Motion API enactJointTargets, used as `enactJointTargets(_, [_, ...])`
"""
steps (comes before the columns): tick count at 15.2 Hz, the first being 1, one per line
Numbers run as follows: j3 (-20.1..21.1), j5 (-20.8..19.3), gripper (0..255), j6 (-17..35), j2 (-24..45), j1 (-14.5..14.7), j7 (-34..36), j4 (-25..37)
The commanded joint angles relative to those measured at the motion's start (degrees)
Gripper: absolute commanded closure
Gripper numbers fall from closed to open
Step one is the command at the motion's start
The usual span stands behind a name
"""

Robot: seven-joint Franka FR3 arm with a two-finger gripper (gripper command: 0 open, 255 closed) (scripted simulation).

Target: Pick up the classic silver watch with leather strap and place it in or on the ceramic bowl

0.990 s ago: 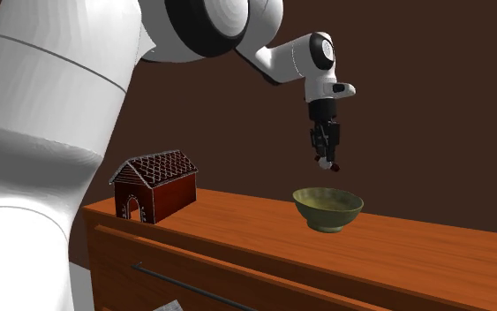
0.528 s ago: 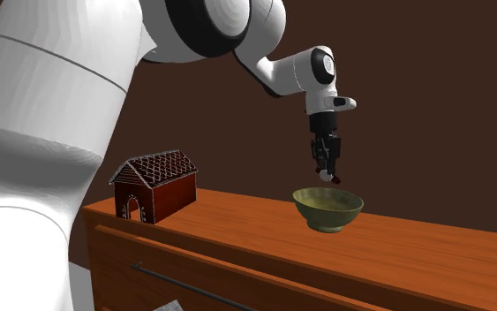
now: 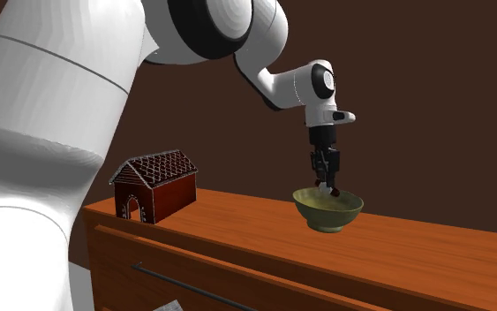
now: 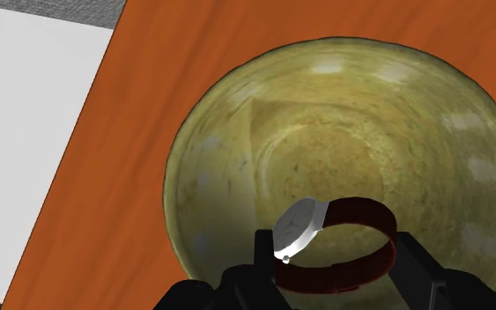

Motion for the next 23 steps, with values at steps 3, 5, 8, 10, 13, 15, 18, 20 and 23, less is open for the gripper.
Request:
enactJointTargets(3, [0.0,0.0,255,0.3,-0.1,0.0,0.0,-0.3])
enactJointTargets(5, [0.0,0.0,255,0.3,-0.1,0.0,0.0,-0.3])
enactJointTargets(8, [0.0,0.0,0,0.3,-0.1,0.0,0.0,-0.3])
enactJointTargets(10, [0.0,0.0,0,0.3,0.0,0.0,0.0,-0.3])
enactJointTargets(13, [0.1,0.1,0,-1.6,-0.1,0.2,-0.1,1.5])
enactJointTargets(15, [0.3,0.2,0,-5.5,0.1,0.7,-0.4,5.6])
enactJointTargets(18, [0.3,0.2,0,-7.1,0.3,1.0,-0.4,7.4])
enactJointTargets(20, [0.3,0.2,0,-7.1,0.3,1.0,-0.4,7.4])
enactJointTargets(23, [0.3,0.2,0,-7.1,0.3,1.0,-0.4,7.4])
